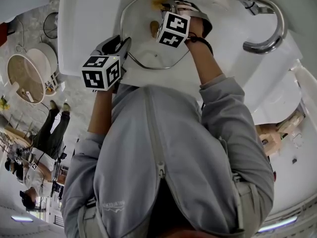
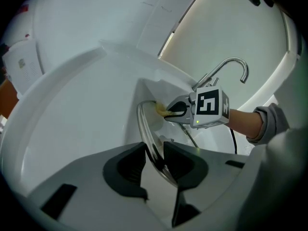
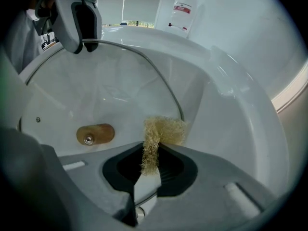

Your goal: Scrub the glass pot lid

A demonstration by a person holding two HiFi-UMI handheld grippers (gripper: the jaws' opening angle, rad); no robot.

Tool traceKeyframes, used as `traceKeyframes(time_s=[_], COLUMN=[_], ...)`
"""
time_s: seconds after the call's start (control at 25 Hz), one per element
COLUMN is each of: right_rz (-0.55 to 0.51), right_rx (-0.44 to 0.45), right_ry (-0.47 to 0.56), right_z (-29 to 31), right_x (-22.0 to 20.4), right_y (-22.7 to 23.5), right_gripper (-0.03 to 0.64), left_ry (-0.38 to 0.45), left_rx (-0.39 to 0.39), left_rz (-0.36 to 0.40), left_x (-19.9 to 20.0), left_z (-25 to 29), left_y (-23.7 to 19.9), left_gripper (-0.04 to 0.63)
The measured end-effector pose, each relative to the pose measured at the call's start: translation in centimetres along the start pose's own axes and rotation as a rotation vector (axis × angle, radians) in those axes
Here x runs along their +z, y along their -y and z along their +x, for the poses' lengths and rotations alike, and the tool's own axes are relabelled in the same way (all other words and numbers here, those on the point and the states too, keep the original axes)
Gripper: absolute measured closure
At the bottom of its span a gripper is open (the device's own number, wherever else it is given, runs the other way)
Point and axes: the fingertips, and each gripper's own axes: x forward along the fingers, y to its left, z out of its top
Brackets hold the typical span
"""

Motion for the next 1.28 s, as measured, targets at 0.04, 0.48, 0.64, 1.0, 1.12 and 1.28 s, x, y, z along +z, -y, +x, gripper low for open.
traceKeyframes(time_s=[0.04, 0.48, 0.64, 1.0, 1.12, 1.28], right_rz=[-0.009, -0.064, -0.073, -0.131, -0.128, -0.116], right_rx=[0.008, 0.146, 0.178, 0.251, 0.293, 0.336], right_ry=[-0.001, -0.029, -0.036, -0.044, -0.035, -0.027], right_z=[0.1, -1.2, -2.3, -5.1, -6.4, -7.7], right_x=[0.1, -0.2, -0.7, -0.3, -0.1, 0.1], right_y=[-0.2, -6.3, -8.8, -14.1, -16.1, -17.9], right_gripper=[0.569, 0.569, 0.569, 0.569, 0.569, 0.569], left_ry=[-0.002, -0.005, 0.0, 0.022, 0.026, 0.034], left_rx=[0.003, 0.018, 0.018, 0.019, 0.02, 0.021], left_rz=[0.0, -0.015, -0.026, -0.019, -0.016, -0.014], left_x=[0.0, -0.5, -0.6, -0.5, -0.5, -0.5], left_z=[0.0, 0.2, 0.4, 0.3, 0.4, 0.3], left_y=[-0.1, -0.6, -0.6, -0.5, -0.5, -0.5], left_gripper=[0.482, 0.482, 0.483, 0.482, 0.482, 0.482])
